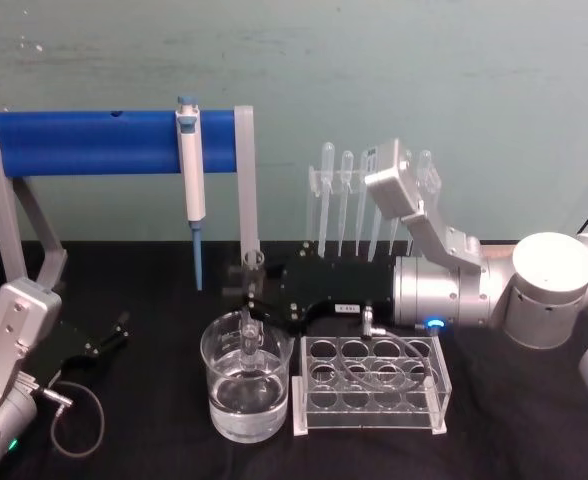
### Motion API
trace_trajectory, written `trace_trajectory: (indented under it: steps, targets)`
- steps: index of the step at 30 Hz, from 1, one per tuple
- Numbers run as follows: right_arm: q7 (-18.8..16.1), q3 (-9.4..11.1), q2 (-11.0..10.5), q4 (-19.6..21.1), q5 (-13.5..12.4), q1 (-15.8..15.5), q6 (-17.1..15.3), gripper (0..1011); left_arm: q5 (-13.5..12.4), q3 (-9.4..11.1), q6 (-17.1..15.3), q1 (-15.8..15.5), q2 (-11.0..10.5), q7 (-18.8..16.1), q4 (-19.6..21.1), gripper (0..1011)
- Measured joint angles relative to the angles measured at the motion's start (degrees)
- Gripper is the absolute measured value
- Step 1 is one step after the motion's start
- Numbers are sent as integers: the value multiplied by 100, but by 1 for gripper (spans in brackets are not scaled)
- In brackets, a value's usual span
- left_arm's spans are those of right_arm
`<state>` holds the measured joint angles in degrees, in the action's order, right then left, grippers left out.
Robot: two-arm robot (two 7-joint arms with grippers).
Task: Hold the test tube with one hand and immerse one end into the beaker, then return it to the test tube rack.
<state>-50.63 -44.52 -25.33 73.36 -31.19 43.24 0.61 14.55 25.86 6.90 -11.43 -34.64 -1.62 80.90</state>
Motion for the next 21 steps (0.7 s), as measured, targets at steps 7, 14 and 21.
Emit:
trace_trajectory:
  steps: [7,14,21]
  targets:
    - [-4,19,45,-136,105,-164,193,225,0,0,0,0,0,0,0,1000]
    - [-37,83,125,-297,139,-275,360,225,0,0,0,0,0,0,0,1000]
    - [-70,109,185,-438,224,-316,428,225,0,0,0,0,0,0,0,1000]
